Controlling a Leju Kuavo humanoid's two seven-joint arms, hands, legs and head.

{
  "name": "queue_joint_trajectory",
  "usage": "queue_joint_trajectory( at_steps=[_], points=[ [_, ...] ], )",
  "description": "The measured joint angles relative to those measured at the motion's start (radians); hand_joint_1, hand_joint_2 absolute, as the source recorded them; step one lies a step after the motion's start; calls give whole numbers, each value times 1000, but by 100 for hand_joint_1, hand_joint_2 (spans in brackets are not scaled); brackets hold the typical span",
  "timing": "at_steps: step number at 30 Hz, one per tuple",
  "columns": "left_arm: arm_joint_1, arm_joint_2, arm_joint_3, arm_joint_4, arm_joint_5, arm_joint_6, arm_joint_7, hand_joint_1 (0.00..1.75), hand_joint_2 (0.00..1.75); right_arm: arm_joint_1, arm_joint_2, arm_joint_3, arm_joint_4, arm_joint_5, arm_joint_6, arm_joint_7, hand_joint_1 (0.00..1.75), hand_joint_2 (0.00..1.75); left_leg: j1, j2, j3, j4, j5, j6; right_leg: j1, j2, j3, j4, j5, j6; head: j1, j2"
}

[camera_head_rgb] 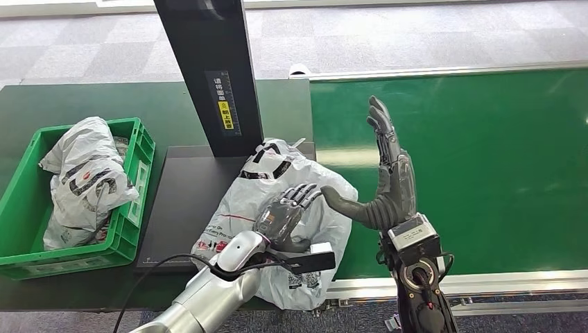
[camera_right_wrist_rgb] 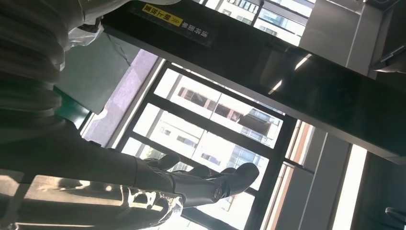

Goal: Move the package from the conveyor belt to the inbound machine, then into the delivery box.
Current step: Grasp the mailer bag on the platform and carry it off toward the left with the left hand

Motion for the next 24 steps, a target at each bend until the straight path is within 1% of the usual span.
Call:
queue_joint_trajectory(
  at_steps=[2,3,14,24],
  points=[
    [-5,0,0,5,-28,-1,14,166,175,0,2,-1,0,1,0,0,0,175,0,0,0,0,0,0,0,0,0,0,0,0,0,0],
    [-6,0,0,7,-35,-1,17,174,175,0,3,-1,0,1,0,0,0,175,0,0,0,0,0,0,0,0,0,0,0,0,0,0],
    [-4,2,31,13,-42,-8,1,175,175,0,11,-1,1,10,0,-1,0,175,0,0,0,0,0,0,0,0,0,0,0,0,0,0],
    [-1,6,42,13,-40,-9,-10,175,175,0,13,-1,2,10,0,-1,0,175,0,0,0,0,0,0,0,0,0,0,0,0,0,0]
  ],
)
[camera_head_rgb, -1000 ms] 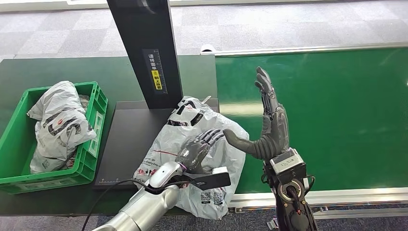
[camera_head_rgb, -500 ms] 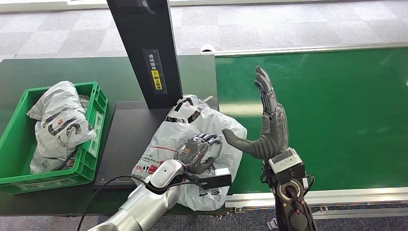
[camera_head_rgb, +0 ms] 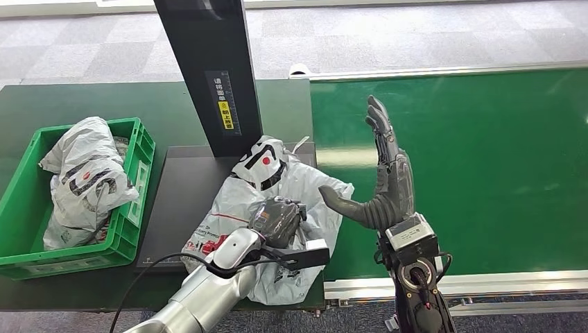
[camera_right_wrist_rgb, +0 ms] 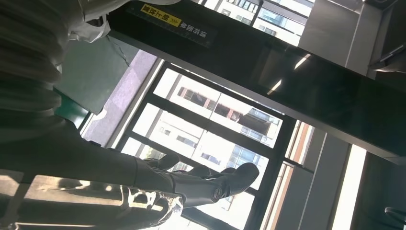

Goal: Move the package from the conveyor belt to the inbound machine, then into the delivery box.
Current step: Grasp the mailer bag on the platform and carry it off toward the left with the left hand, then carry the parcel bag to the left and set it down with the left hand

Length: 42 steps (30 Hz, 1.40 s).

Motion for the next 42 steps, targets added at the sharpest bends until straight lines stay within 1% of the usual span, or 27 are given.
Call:
queue_joint_trajectory(
  at_steps=[2,5,8,11,15,17,19,24,27,30,32,34,38,42],
  points=[
    [4,0,6,-1,12,6,-18,175,175,0,0,0,0,0,0,0,0,175,0,0,0,0,0,0,0,0,0,0,0,0,0,0],
    [28,1,30,-29,81,18,-92,175,175,1,0,-1,0,0,0,-1,0,175,0,0,0,0,0,0,0,0,0,0,0,0,0,0],
    [76,8,55,-134,183,7,-165,175,175,4,-1,-3,0,0,-1,-3,0,175,0,0,0,0,0,0,0,0,0,0,0,0,0,0],
    [111,20,66,-255,232,-17,-178,175,175,7,-2,-6,0,0,-2,-5,0,175,0,0,-1,0,0,0,0,0,-1,0,0,0,0,0],
    [135,32,74,-344,244,-23,-185,175,175,9,-2,-7,0,0,-3,-8,0,175,0,0,-1,0,0,0,0,0,0,0,0,0,0,0],
    [151,38,77,-390,272,-4,-212,175,175,11,-2,-8,0,0,-7,-10,0,175,0,0,0,0,0,0,0,0,0,0,0,0,0,0],
    [172,48,84,-471,320,22,-240,175,175,17,-3,-10,-3,0,-14,-12,0,175,0,0,-1,0,0,0,0,0,-1,0,0,0,0,0],
    [219,85,135,-749,403,65,-267,175,175,40,-6,-27,-14,2,-27,-16,0,175,0,0,-1,0,0,0,0,0,-1,0,0,0,0,0],
    [242,108,191,-904,427,128,-273,175,175,50,-10,-34,-23,4,-34,-17,0,175,0,0,-1,0,0,0,0,0,-1,0,0,0,0,0],
    [242,139,282,-980,454,198,-239,175,175,56,-15,-40,-34,3,-38,-17,0,175,0,1,0,0,0,0,0,0,-1,0,0,0,0,0],
    [229,164,364,-981,482,222,-214,175,175,58,-20,-42,-41,-3,-43,-17,0,175,0,1,0,0,1,-1,1,0,0,0,0,0,0,0],
    [195,195,455,-942,504,229,-198,175,175,61,-27,-42,-45,-13,-48,-17,0,175,0,1,0,0,2,-1,1,0,0,0,0,-1,0,0],
    [101,269,619,-786,508,235,-172,175,175,63,-37,-42,-50,-22,-53,-17,0,175,1,1,0,0,3,-3,2,1,-1,1,2,-3,0,0],
    [3,336,728,-584,453,253,-158,175,175,62,-43,-34,-50,-33,-54,-17,0,175,1,1,0,0,4,-3,2,1,-1,1,2,-3,0,0]
  ],
)
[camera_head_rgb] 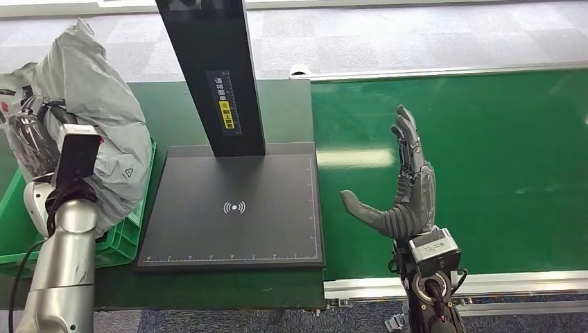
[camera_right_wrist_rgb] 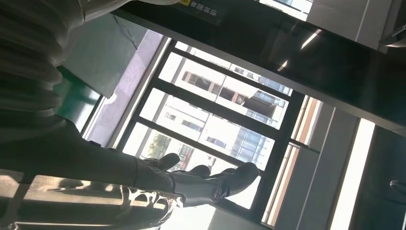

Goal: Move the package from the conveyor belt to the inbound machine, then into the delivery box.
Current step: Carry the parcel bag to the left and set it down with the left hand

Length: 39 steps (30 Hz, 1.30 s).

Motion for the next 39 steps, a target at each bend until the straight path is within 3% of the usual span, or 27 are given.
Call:
queue_joint_trajectory(
  at_steps=[4,10,14,17,27,33,34,36,37,38,39],
  points=[
    [-94,76,65,245,-88,61,39,175,175,-2,-6,15,0,-17,-1,0,0,175,0,1,0,0,0,0,0,1,-1,0,0,-1,0,0],
    [-181,161,87,510,-222,107,137,175,175,-12,-14,37,3,-34,-3,-2,0,175,0,1,0,0,0,0,0,1,-1,0,0,-1,0,0],
    [-230,201,76,656,-327,-13,260,175,175,-23,-16,49,9,-39,-3,-2,0,175,0,1,0,0,0,0,0,1,-1,0,0,-1,0,0],
    [-251,212,66,729,-352,-110,300,175,175,-32,-17,58,16,-41,-3,-2,0,175,0,1,0,0,0,0,0,1,-1,0,0,-1,0,0],
    [-282,198,55,838,-345,-448,234,175,175,-71,-17,83,47,-56,6,0,0,175,-1,-3,3,0,0,0,-1,-2,4,0,-1,0,0,0],
    [-294,185,42,856,-348,-497,214,171,175,-87,-17,87,65,-59,8,0,0,175,-1,-7,10,-1,0,0,-2,-7,12,0,-2,1,0,0],
    [-296,182,41,857,-348,-502,210,159,175,-88,-17,87,67,-60,8,1,0,175,-1,-8,10,-1,0,0,-2,-7,13,0,-2,1,0,0],
    [-301,179,40,859,-345,-513,200,103,175,-90,-17,87,69,-61,8,1,0,175,-2,-9,11,-1,1,1,-3,-9,13,0,-2,1,0,0],
    [-303,178,40,861,-339,-512,192,60,175,-91,-17,87,70,-62,8,1,0,175,-2,-9,11,-1,1,1,-3,-9,14,0,-2,1,0,0],
    [-303,177,40,862,-328,-504,179,29,175,-91,-17,87,71,-64,7,2,0,175,-2,-10,11,0,1,1,-3,-10,14,0,-2,1,0,0],
    [-303,175,41,862,-314,-487,162,14,175,-91,-17,87,72,-65,7,2,0,175,-2,-11,11,0,1,2,-3,-10,14,0,-2,2,0,0]
  ],
)
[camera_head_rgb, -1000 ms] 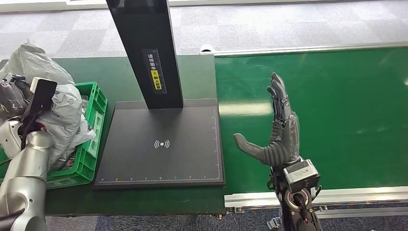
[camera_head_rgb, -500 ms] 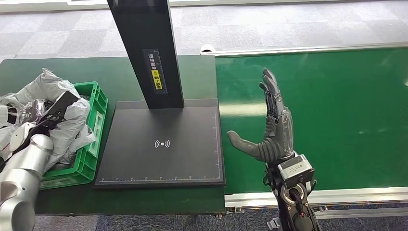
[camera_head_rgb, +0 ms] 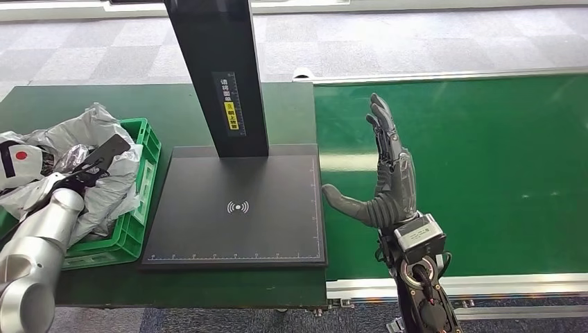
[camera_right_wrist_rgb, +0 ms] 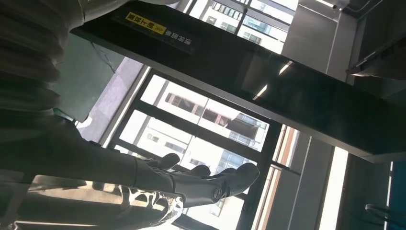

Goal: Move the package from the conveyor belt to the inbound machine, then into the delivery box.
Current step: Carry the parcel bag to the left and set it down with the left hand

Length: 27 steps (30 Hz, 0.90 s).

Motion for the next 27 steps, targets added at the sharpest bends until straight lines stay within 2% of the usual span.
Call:
queue_joint_trajectory(
  at_steps=[1,5,9,13,17,20,23,25,27],
  points=[
    [1,-3,2,0,19,24,-20,0,175,0,0,0,0,-1,-1,0,0,175,0,-1,0,0,0,0,0,0,0,0,0,0,0,0],
    [7,-20,37,-5,129,143,-112,0,175,6,-3,-1,1,-3,-8,0,0,175,0,-1,-1,0,1,0,0,-1,-1,0,0,0,0,0],
    [16,-42,108,-37,304,246,-234,0,175,17,-6,-2,1,-2,-21,0,0,175,0,2,-2,0,0,0,0,1,-3,0,1,0,0,0],
    [19,-61,177,-95,475,266,-300,0,175,20,-10,-2,1,-3,-32,-1,0,175,0,5,-5,0,0,0,1,3,-6,0,1,0,0,0],
    [39,-77,207,-163,594,258,-351,0,175,21,-11,-2,1,-5,-39,-1,0,175,0,5,-6,0,0,0,1,4,-8,0,1,0,0,0],
    [91,-98,201,-269,722,239,-400,0,175,21,-11,-2,1,-5,-43,-1,0,175,0,6,-7,0,0,0,1,5,-9,0,1,0,0,0],
    [178,-128,159,-422,834,232,-417,0,175,18,-12,-2,1,-5,-50,-1,0,175,0,7,-7,0,-1,0,1,5,-9,0,1,0,0,0],
    [240,-146,112,-529,867,247,-430,0,175,15,-11,-2,2,-6,-52,-1,0,175,0,6,-8,0,-1,0,1,5,-9,0,1,0,0,0],
    [314,-165,55,-644,830,304,-473,0,175,11,-11,-2,5,-6,-53,2,0,175,0,7,-8,0,-1,0,0,6,-10,0,1,0,0,0]
  ],
)
